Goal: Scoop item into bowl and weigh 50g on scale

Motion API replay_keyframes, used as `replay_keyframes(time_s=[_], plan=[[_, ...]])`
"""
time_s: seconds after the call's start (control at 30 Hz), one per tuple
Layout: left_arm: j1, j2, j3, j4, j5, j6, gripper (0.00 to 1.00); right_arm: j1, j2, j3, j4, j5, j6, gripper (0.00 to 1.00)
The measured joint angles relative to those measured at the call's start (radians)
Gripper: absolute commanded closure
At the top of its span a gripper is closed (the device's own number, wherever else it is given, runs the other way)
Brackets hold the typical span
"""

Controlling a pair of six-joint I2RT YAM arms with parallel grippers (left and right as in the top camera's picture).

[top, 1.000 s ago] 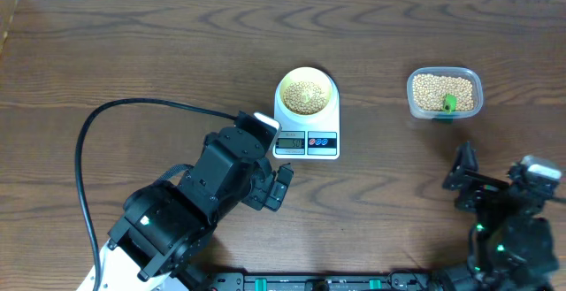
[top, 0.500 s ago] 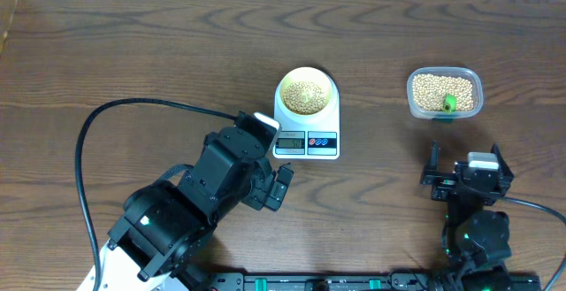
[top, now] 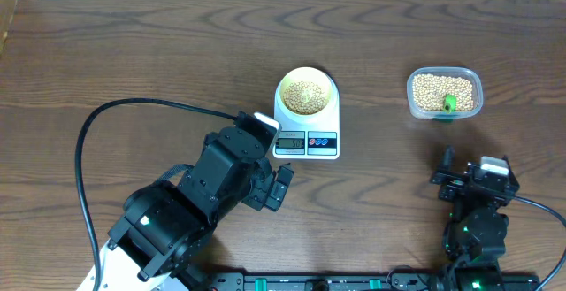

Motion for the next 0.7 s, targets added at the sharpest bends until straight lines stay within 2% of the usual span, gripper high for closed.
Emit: replay_keyframes(time_s=[0.3, 0.7], plan=[[0.000, 0.000, 0.000, 0.000, 0.000, 0.000, 0.01, -0.059, 0.000, 0.000, -0.079, -0.264, -0.002, 0.01], [0.000, 0.000, 0.000, 0.000, 0.000, 0.000, 0.01, -0.059, 0.000, 0.000, -0.083, -0.368, -0.002, 0.01]])
